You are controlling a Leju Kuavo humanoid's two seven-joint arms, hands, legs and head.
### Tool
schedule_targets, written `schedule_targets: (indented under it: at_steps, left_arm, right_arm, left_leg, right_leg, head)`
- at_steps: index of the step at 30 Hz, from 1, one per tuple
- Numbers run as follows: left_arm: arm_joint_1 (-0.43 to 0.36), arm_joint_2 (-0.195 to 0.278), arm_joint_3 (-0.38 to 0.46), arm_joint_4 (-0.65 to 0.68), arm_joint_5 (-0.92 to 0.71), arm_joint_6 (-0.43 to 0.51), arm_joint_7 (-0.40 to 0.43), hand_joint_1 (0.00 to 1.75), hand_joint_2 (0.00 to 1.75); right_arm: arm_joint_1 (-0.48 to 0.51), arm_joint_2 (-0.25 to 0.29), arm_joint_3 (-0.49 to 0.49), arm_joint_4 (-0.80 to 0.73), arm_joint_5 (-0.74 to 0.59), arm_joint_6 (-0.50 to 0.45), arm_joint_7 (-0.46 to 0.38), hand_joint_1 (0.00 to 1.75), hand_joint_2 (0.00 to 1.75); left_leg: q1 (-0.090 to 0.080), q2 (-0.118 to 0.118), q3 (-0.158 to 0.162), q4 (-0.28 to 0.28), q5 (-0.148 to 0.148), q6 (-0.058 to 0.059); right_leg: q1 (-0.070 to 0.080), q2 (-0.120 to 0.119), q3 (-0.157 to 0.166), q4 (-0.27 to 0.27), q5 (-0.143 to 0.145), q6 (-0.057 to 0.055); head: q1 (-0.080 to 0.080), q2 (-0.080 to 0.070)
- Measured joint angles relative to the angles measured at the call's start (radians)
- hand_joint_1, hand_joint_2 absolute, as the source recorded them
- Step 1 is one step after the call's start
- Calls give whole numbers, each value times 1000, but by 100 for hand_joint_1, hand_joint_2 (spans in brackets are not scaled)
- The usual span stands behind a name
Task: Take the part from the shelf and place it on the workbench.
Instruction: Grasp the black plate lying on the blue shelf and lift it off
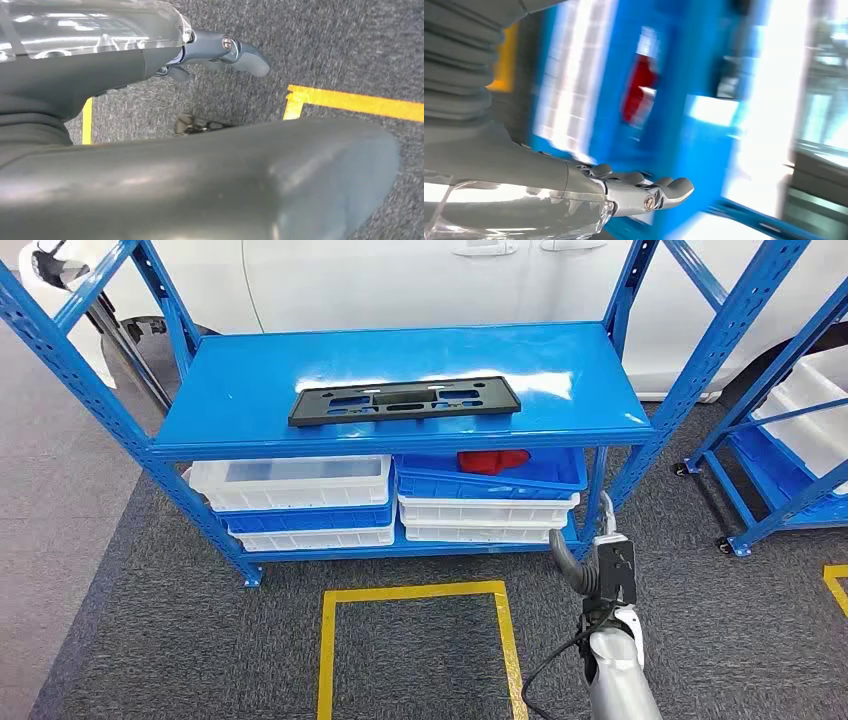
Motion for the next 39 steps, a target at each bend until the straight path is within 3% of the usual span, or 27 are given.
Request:
schedule_targets:
  at_steps: [3,7,9,11,12,13,15,16,18,20,23,25,27,28,29,30,33,35,37,39]
  left_arm:
    - [-2,0,6,3,0,2,1,0,0]
    - [-3,-1,10,8,-4,8,2,0,0]
    - [-7,-1,11,9,-8,10,2,0,0]
    - [-9,-1,13,10,-12,13,2,0,0]
    - [-10,-1,13,10,-14,14,2,0,0]
    - [-9,-1,13,11,-15,14,2,0,0]
    - [-9,-1,13,11,-17,15,2,0,0]
    - [-9,-1,13,11,-17,15,2,0,0]
    - [-11,-1,13,11,-18,15,2,0,0]
    - [-13,-1,14,11,-19,16,2,0,0]
    - [-16,0,14,12,-23,16,2,0,0]
    - [-17,1,14,12,-25,16,2,0,0]
    - [-18,2,14,13,-27,17,1,0,0]
    - [-18,2,14,13,-28,17,1,0,0]
    - [-17,3,14,13,-29,17,1,0,0]
    - [-17,3,14,13,-30,17,1,0,0]
    - [-19,5,14,14,-33,17,1,0,0]
    - [-22,5,14,15,-36,17,1,0,0]
    - [-23,6,14,16,-38,17,1,0,0]
    - [-24,6,14,16,-39,17,1,0,0]
  right_arm:
    - [-20,-1,48,-45,15,-40,-6,0,175]
    - [-56,-2,158,-88,69,-117,-8,0,175]
    - [-77,-2,206,-90,108,-152,-4,0,175]
    - [-92,-2,248,-85,155,-182,5,0,175]
    - [-95,-2,263,-81,178,-193,10,0,175]
    - [-96,-1,274,-78,196,-202,14,0,175]
    - [-100,0,284,-74,218,-211,21,0,175]
    - [-105,2,289,-72,227,-214,24,0,175]
    - [-127,5,308,-56,254,-224,36,0,175]
    - [-152,11,336,-28,300,-239,56,0,175]
    - [-182,21,377,18,375,-261,94,0,175]
    - [-207,31,404,51,420,-275,122,0,175]
    - [-230,39,436,94,466,-288,154,0,175]
    - [-239,42,453,115,488,-294,172,0,175]
    - [-246,44,469,135,509,-299,188,0,175]
    - [-255,46,485,154,529,-304,205,0,175]
    - [-294,56,534,211,587,-316,257,0,175]
    - [-323,62,573,252,627,-321,293,0,175]
    - [-345,66,613,290,664,-324,331,0,175]
    - [-365,68,649,324,700,-327,367,0,175]
  left_leg:
    - [-3,-7,36,-85,13,9]
    - [-4,-6,38,-104,18,35]
    - [-3,-4,37,-109,24,46]
    - [-7,-3,34,-109,25,51]
    - [-9,-4,33,-109,25,52]
    - [-10,-5,33,-108,24,52]
    - [-11,-7,35,-107,23,51]
    - [-12,-8,36,-105,22,50]
    - [-15,-7,35,-101,18,45]
    - [-18,-3,31,-98,16,37]
    - [-16,-2,28,-92,8,22]
    - [-13,-3,-1,-25,-33,11]
    - [-8,-4,-66,111,-94,2]
    - [-6,-4,-96,168,-110,-2]
    - [-4,-4,-110,189,-106,-5]
    - [-2,-4,-104,166,-82,-6]
    - [2,-5,-17,-29,17,-4]
    - [0,-8,9,-90,31,6]
    - [-2,-9,7,-91,31,20]
    - [-1,-9,7,-94,35,34]
  right_leg:
    - [5,4,-5,3,1,12]
    - [2,4,-16,15,-7,36]
    - [1,2,-55,99,-58,41]
    - [1,0,-124,241,-121,43]
    - [1,0,-148,290,-133,44]
    - [1,0,-156,303,-125,42]
    - [2,-1,-129,240,-74,38]
    - [2,-2,-101,179,-41,34]
    - [5,-7,-53,72,-3,25]
    - [11,-10,-31,15,8,16]
    - [7,-8,-29,5,13,3]
    - [2,-8,-24,-3,16,-5]
    - [2,-8,-23,-3,16,-8]
    - [3,-8,-23,-3,16,-9]
    - [3,-8,-23,-3,15,-8]
    - [2,-7,-22,-2,15,-7]
    - [3,-3,-21,4,9,2]
    - [7,0,-25,7,9,13]
    - [7,0,-27,7,9,25]
    - [4,-1,-38,34,-12,34]
  head:
    - [0,0]
    - [0,0]
    - [0,0]
    - [0,0]
    - [0,0]
    - [0,0]
    - [0,0]
    - [0,0]
    - [0,0]
    - [0,0]
    - [0,0]
    - [0,0]
    - [0,0]
    - [0,0]
    - [0,0]
    - [0,0]
    - [0,0]
    - [0,0]
    - [0,0]
    - [0,0]
